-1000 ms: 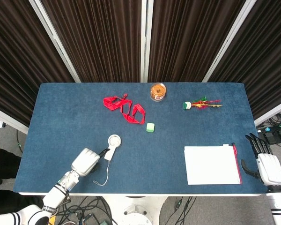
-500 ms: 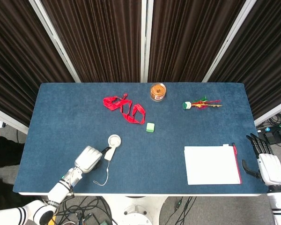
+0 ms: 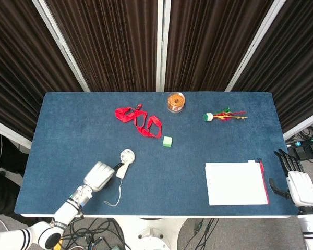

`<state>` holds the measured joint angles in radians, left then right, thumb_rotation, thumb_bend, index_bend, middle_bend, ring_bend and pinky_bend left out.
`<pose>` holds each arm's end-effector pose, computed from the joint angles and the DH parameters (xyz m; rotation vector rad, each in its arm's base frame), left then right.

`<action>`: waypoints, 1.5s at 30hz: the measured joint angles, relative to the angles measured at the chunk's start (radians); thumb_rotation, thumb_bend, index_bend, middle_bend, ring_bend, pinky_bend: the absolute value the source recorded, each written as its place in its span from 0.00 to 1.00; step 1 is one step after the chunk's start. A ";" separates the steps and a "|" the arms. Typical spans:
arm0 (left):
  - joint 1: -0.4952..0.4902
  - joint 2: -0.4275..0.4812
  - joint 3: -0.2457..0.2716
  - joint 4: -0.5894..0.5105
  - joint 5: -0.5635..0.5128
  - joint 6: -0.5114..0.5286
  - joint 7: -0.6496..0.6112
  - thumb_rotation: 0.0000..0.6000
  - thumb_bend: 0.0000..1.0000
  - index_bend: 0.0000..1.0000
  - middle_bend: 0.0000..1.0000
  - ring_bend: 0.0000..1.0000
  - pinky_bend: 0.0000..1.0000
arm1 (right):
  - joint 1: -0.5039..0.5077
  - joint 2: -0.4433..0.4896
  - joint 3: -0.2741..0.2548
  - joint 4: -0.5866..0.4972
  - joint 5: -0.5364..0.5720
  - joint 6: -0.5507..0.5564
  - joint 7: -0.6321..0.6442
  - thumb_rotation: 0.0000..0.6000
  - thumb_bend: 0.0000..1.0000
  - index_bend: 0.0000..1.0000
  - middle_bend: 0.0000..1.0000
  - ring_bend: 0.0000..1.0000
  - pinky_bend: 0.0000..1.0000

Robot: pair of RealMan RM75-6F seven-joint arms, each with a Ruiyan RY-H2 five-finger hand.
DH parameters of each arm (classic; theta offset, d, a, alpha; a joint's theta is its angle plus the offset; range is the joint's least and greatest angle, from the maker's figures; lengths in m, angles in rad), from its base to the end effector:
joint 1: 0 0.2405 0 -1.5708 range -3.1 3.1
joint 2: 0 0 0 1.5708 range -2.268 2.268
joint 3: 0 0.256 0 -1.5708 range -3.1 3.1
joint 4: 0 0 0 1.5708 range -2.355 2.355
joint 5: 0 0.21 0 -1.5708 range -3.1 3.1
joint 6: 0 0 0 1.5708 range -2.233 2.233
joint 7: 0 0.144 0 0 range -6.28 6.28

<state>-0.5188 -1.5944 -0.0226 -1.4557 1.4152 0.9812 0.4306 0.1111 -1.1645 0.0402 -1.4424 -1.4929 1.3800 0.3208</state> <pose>-0.1995 0.2575 -0.0500 -2.0791 -0.7965 -0.7758 -0.3443 -0.1896 0.1485 1.3469 -1.1307 0.9892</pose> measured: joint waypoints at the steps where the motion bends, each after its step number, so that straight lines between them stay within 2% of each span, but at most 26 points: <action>1: -0.001 0.001 0.000 0.000 -0.001 0.001 0.000 1.00 0.46 0.14 0.86 0.86 0.84 | 0.000 0.000 -0.001 0.002 -0.001 0.000 0.001 1.00 0.34 0.00 0.00 0.00 0.00; 45: -0.023 -0.027 0.030 0.002 -0.087 -0.014 0.062 1.00 0.47 0.14 0.86 0.86 0.83 | 0.002 -0.010 0.001 0.020 0.009 -0.013 0.018 1.00 0.34 0.00 0.00 0.00 0.00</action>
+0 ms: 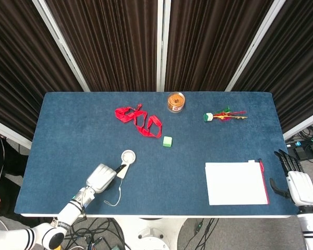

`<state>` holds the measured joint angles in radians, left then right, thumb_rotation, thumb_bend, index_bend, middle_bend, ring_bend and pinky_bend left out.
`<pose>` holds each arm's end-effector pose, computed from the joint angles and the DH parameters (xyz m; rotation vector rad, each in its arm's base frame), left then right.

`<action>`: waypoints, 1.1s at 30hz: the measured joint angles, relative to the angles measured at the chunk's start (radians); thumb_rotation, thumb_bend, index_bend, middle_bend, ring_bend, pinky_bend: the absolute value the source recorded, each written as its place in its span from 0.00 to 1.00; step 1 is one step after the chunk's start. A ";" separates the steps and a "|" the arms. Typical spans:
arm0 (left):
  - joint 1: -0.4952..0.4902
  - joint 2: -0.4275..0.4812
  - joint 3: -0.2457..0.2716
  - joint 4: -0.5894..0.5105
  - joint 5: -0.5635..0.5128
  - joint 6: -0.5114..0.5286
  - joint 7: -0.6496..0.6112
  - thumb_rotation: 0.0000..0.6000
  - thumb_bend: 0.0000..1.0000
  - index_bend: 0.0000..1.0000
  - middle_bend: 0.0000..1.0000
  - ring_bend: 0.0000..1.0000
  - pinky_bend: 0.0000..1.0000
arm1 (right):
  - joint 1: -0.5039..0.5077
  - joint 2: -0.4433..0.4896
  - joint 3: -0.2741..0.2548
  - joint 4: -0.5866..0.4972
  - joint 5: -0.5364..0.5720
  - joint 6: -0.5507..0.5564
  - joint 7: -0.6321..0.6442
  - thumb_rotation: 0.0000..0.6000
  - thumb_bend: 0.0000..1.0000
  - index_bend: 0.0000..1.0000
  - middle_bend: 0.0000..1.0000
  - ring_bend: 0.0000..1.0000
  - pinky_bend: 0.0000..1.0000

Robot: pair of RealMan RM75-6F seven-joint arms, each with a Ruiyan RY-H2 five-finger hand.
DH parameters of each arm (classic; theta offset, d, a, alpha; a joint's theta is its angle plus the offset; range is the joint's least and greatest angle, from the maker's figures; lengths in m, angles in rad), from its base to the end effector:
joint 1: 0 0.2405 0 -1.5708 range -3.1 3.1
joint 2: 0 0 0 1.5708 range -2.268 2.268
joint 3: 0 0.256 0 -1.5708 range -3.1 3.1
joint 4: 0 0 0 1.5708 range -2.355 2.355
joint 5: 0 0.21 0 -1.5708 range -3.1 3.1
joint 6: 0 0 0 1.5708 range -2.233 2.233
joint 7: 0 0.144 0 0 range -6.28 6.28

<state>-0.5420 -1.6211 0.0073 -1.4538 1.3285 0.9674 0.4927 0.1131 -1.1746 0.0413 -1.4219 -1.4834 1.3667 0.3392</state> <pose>-0.2017 0.2534 -0.0624 -2.1002 -0.8179 -0.7030 -0.3491 -0.1907 0.1467 1.3362 -1.1480 0.9838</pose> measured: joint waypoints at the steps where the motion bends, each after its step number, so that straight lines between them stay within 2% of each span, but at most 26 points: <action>1: 0.000 0.004 -0.001 -0.006 0.002 0.004 0.000 1.00 0.47 0.14 0.86 0.86 0.83 | -0.001 0.000 0.000 0.000 -0.001 0.002 0.000 1.00 0.34 0.00 0.00 0.00 0.00; 12: 0.019 0.122 -0.013 -0.174 0.045 0.111 0.012 1.00 0.47 0.14 0.86 0.86 0.83 | -0.004 -0.004 -0.004 0.000 -0.010 0.010 -0.005 1.00 0.34 0.00 0.00 0.00 0.00; 17: 0.062 0.166 -0.014 -0.189 0.067 0.206 -0.011 1.00 0.46 0.14 0.83 0.83 0.82 | -0.006 0.001 -0.004 -0.009 -0.017 0.020 -0.011 1.00 0.34 0.00 0.00 0.00 0.00; 19: 0.090 0.182 -0.014 -0.180 0.075 0.260 -0.041 1.00 0.41 0.14 0.75 0.74 0.77 | -0.006 0.003 -0.005 -0.013 -0.020 0.022 -0.015 1.00 0.34 0.00 0.00 0.00 0.00; 20: 0.100 0.189 -0.014 -0.176 0.078 0.280 -0.062 1.00 0.37 0.14 0.67 0.65 0.72 | -0.006 0.004 -0.005 -0.014 -0.020 0.023 -0.017 1.00 0.34 0.00 0.00 0.00 0.00; 22: 0.126 0.210 -0.010 -0.165 0.081 0.309 -0.126 1.00 0.24 0.14 0.42 0.34 0.55 | -0.005 0.003 -0.005 -0.016 -0.021 0.022 -0.021 1.00 0.34 0.00 0.00 0.00 0.00; 24: 0.158 0.243 -0.006 -0.152 0.080 0.329 -0.203 1.00 0.13 0.14 0.22 0.14 0.38 | -0.005 0.002 -0.006 -0.019 -0.021 0.020 -0.027 1.00 0.34 0.00 0.00 0.00 0.00; 25: 0.175 0.261 -0.004 -0.146 0.079 0.342 -0.234 1.00 0.08 0.14 0.16 0.08 0.30 | -0.005 0.001 -0.007 -0.021 -0.021 0.020 -0.029 1.00 0.34 0.00 0.00 0.00 0.00; 28: 0.232 0.308 0.000 -0.125 0.082 0.405 -0.298 1.00 0.01 0.14 0.10 0.02 0.22 | -0.007 -0.001 -0.006 -0.024 -0.019 0.025 -0.042 1.00 0.34 0.00 0.00 0.00 0.00; 32: 0.274 0.334 0.004 -0.096 0.091 0.458 -0.364 0.99 0.00 0.14 0.06 0.00 0.14 | -0.012 -0.015 0.001 -0.026 -0.011 0.040 -0.065 1.00 0.34 0.00 0.00 0.00 0.00; 33: 0.290 0.340 0.004 -0.083 0.095 0.479 -0.388 0.95 0.00 0.14 0.06 0.00 0.13 | -0.013 -0.019 0.002 -0.028 -0.011 0.043 -0.069 1.00 0.34 0.00 0.00 0.00 0.00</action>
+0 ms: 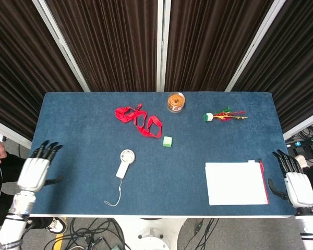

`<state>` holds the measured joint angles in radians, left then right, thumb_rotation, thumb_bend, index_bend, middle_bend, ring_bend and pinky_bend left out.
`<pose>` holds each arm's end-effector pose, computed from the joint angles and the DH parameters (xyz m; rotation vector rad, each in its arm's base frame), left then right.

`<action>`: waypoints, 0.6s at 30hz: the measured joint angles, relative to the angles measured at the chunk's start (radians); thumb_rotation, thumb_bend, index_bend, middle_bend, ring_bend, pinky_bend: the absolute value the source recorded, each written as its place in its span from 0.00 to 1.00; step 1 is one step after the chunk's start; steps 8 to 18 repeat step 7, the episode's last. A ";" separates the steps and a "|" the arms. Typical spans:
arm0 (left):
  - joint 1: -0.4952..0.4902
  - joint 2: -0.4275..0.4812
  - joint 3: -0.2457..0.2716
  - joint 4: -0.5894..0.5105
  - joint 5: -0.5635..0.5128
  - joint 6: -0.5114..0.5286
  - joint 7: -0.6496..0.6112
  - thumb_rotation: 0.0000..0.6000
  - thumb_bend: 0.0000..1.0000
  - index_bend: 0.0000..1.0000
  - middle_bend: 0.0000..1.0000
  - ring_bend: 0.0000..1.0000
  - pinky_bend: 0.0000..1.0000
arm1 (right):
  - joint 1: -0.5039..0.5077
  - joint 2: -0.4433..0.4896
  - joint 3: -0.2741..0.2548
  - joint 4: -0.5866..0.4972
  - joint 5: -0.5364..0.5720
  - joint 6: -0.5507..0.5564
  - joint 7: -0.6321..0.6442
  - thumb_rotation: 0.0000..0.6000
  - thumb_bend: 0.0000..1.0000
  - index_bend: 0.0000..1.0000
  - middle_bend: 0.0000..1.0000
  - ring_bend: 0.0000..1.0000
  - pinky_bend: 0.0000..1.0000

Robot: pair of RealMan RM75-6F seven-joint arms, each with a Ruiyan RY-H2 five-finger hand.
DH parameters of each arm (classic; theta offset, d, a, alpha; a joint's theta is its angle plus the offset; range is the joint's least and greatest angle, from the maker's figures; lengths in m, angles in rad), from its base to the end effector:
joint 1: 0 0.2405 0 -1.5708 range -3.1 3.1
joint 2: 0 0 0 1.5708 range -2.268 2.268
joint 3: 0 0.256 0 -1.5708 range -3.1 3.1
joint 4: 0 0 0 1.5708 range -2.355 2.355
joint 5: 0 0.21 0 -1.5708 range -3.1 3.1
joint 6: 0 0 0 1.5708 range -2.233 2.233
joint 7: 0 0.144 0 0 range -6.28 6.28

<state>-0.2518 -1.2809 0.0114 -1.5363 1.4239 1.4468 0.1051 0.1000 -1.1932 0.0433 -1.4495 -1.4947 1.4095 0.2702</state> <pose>-0.2930 0.2186 0.1029 -1.4921 -0.8866 -0.9109 -0.3397 -0.1864 0.1412 1.3413 -1.1000 0.9952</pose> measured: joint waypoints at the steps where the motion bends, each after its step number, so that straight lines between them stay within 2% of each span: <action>1: 0.012 0.004 -0.001 0.012 0.003 0.020 -0.019 0.89 0.00 0.14 0.05 0.00 0.12 | 0.000 -0.001 0.000 0.000 -0.001 0.001 -0.004 1.00 0.34 0.00 0.00 0.00 0.00; 4: 0.051 0.014 -0.009 0.047 0.005 0.075 -0.090 0.67 0.00 0.13 0.05 0.00 0.10 | -0.001 -0.007 -0.001 0.000 -0.003 0.003 -0.028 1.00 0.34 0.00 0.00 0.00 0.00; 6: 0.078 0.022 -0.016 0.067 0.001 0.092 -0.126 0.59 0.00 0.13 0.05 0.00 0.10 | -0.001 -0.012 -0.002 0.000 -0.004 0.005 -0.039 1.00 0.34 0.00 0.00 0.00 0.00; 18: 0.086 0.025 -0.018 0.074 -0.001 0.094 -0.130 0.58 0.00 0.13 0.05 0.00 0.09 | -0.002 -0.012 -0.002 0.000 -0.004 0.005 -0.040 1.00 0.34 0.00 0.00 0.00 0.00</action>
